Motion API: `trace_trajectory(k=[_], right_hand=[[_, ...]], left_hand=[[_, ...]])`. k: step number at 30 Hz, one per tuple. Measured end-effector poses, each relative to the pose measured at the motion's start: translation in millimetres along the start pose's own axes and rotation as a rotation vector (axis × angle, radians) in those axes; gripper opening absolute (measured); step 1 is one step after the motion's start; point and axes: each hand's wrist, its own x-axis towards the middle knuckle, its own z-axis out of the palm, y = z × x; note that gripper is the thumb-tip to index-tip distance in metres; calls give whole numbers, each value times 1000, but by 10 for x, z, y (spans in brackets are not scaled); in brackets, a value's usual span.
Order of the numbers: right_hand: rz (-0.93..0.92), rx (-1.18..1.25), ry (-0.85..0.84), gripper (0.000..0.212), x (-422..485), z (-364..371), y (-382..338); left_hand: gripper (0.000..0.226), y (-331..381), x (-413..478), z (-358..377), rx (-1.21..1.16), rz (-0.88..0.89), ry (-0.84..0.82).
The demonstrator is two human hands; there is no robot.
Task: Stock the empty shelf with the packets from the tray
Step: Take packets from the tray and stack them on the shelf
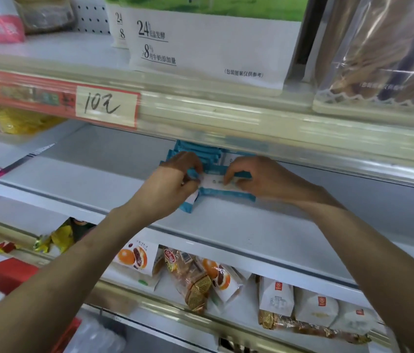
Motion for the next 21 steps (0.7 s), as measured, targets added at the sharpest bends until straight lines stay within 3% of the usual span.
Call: trace_trajectory(k=[7, 16, 18, 21], right_hand=[[173, -33, 101, 26, 380, 14, 694], [113, -292, 201, 28, 599, 200, 790], [114, -345, 227, 29, 555, 244, 788], [157, -343, 272, 27, 509, 264, 752]], left_hand=[[25, -427, -566, -402, 119, -154, 47], [27, -1014, -1946, -1023, 293, -382, 55], [25, -1200, -2344, -1141, 305, -471, 100], [43, -1806, -3143, -1330, 351, -701, 89]])
